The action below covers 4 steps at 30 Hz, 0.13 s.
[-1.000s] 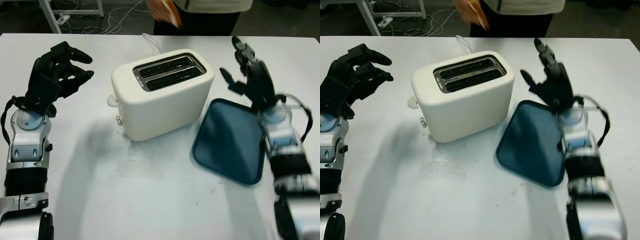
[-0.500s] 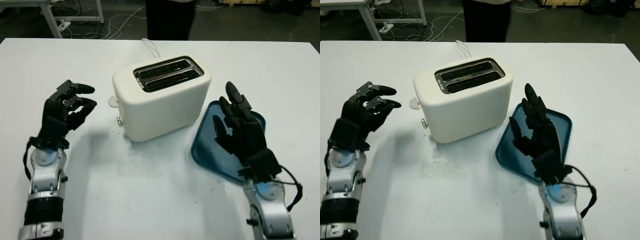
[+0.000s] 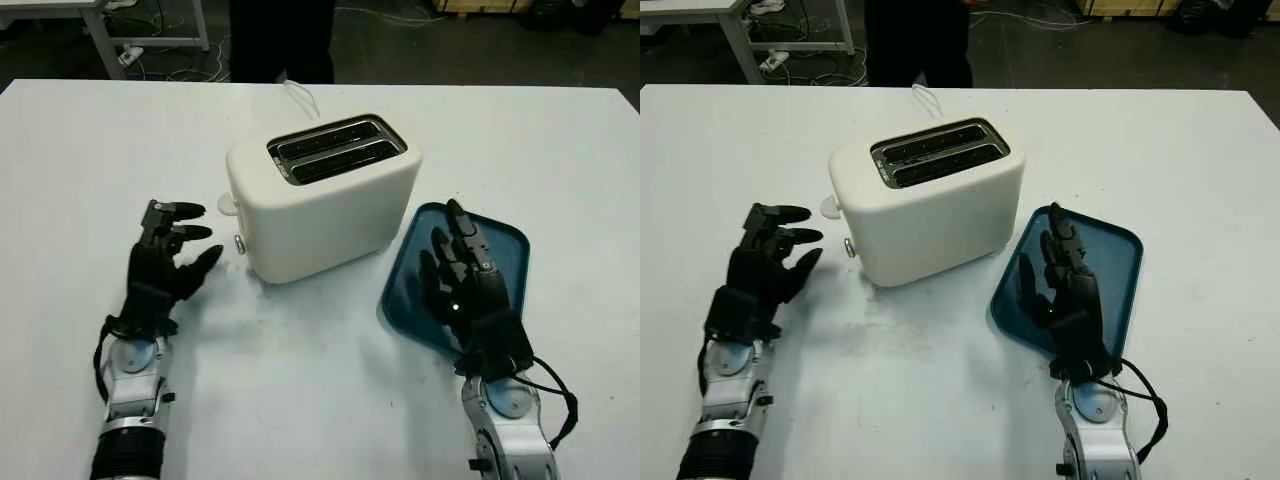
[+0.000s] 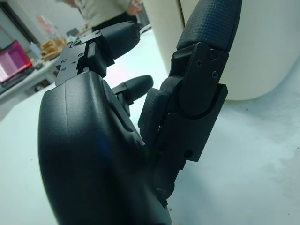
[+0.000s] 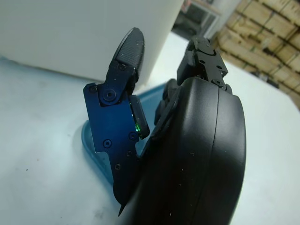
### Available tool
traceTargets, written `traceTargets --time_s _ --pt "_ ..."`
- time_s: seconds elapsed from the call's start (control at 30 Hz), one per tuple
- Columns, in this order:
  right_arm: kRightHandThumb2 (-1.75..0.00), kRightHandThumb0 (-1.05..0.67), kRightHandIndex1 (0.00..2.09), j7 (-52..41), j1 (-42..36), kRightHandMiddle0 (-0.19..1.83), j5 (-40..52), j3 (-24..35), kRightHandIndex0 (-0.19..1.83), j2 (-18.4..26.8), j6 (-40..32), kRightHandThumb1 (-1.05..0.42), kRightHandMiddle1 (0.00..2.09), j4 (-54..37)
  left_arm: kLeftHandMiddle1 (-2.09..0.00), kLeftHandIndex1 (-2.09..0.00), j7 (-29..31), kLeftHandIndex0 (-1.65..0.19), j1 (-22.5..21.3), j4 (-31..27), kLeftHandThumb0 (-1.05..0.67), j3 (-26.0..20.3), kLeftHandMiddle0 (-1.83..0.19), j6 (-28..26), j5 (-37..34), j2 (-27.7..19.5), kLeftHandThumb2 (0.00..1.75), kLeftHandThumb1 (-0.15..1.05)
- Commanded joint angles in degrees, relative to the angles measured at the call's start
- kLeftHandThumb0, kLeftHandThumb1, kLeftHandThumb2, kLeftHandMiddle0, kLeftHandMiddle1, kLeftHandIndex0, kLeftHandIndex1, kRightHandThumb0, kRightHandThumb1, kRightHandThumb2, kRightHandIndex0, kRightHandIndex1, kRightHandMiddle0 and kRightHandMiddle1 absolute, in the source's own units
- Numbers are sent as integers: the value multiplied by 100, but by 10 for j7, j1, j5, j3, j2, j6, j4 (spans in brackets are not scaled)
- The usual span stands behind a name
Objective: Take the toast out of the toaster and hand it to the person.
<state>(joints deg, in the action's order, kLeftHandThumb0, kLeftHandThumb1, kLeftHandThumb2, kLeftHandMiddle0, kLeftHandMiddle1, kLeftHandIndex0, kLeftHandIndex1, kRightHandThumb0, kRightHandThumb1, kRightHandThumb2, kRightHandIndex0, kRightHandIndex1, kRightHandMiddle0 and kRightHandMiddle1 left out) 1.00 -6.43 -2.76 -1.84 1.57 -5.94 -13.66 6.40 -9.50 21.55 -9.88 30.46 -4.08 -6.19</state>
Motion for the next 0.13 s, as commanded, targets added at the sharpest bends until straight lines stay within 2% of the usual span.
traceTargets --time_s 0.0,0.1 --pt "-67 -55 1 3 14 11 4 2 8 -5 -16 -92 2 7 -153 -146 -2 0 -12 5 -105 0 -2 17 2 -3 9 92" --pt "-67 -52 1 5 26 13 0 2 9 -7 -18 -92 2 14 -153 -149 -2 -1 -19 -4 -105 -2 -5 5 -12 -3 9 92"
